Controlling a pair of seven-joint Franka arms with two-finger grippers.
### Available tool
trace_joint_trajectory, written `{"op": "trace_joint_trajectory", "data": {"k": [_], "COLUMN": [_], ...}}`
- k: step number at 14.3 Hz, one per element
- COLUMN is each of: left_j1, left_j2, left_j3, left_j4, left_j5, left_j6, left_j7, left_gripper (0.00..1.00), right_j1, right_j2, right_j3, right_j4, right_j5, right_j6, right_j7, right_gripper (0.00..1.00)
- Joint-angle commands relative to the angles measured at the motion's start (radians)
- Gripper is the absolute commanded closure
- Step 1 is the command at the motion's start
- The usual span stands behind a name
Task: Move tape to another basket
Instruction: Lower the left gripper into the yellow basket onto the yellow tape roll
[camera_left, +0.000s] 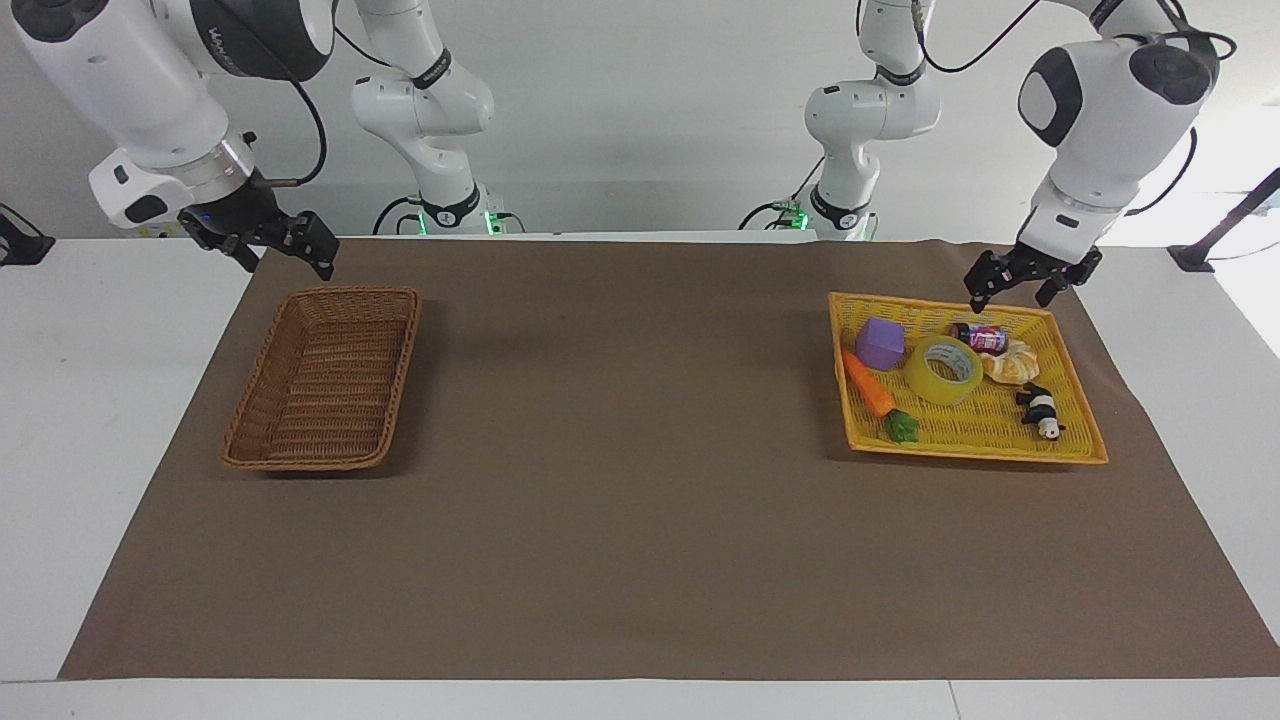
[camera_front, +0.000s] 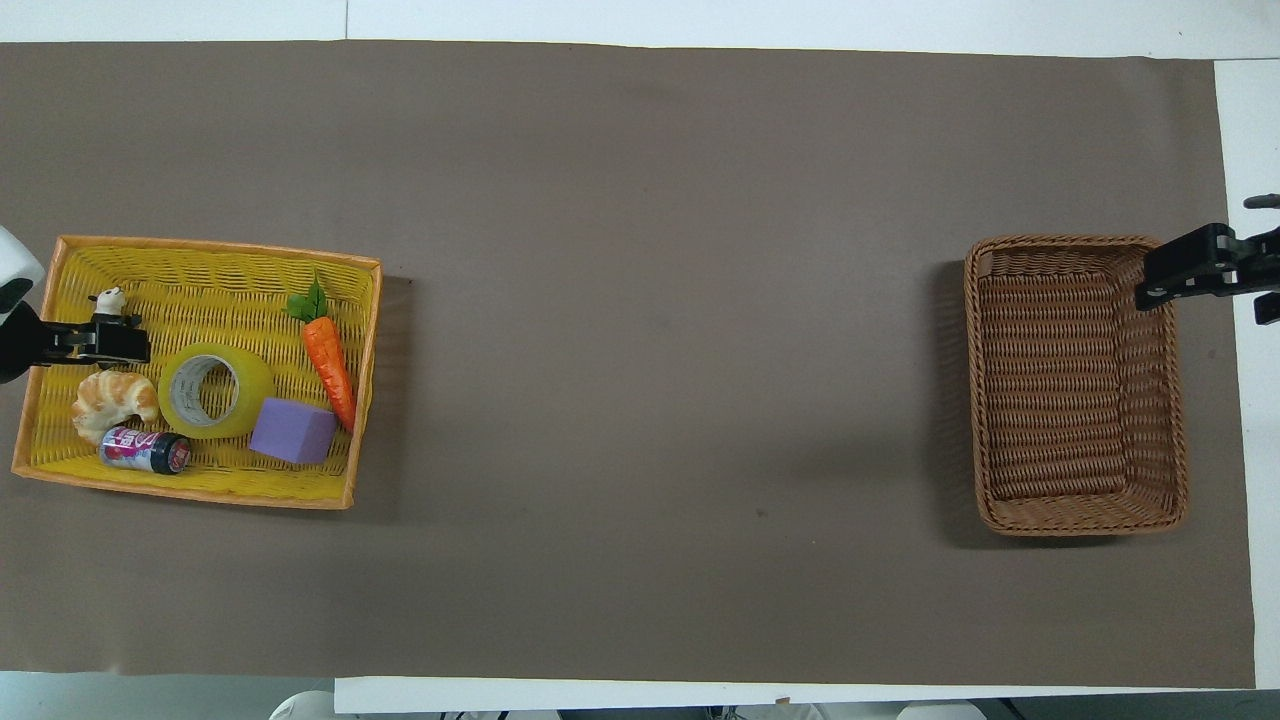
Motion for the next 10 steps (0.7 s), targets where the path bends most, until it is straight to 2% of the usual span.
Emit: {"op": "trace_joint_trajectory", "data": {"k": [1, 4, 8, 10], "left_j1": [0.067, 0.087, 0.075, 0.072], "left_j2": [-0.019, 0.059, 0.074, 0.099], "left_j3": [-0.005, -0.005, -0.006, -0.006], "left_j4": [-0.126, -0.143, -0.18, -0.206], "left_j5": [-0.009, -0.01, -0.009, -0.009], "left_j6": [0.14, 0.191, 0.211, 0.266], "left_j7": [0.07, 0.119, 0.136, 0.162], "left_gripper": [0.24, 0.25, 0.27, 0.28], "right_j1": [-0.007, -0.007, -0.007, -0.007], "right_j2": [-0.022, -0.022, -0.022, -0.022], "right_j3": [0.005, 0.005, 0.005, 0.005], "right_j4": [-0.027, -0.027, -0.027, -0.027], "right_j5": [-0.004, -0.004, -0.004, -0.004], "right_j6": [0.013, 0.011, 0.013, 0.011], "right_j7": [-0.025, -0.025, -0.025, -0.025], "right_gripper": [0.01, 0.01, 0.01, 0.01]}}
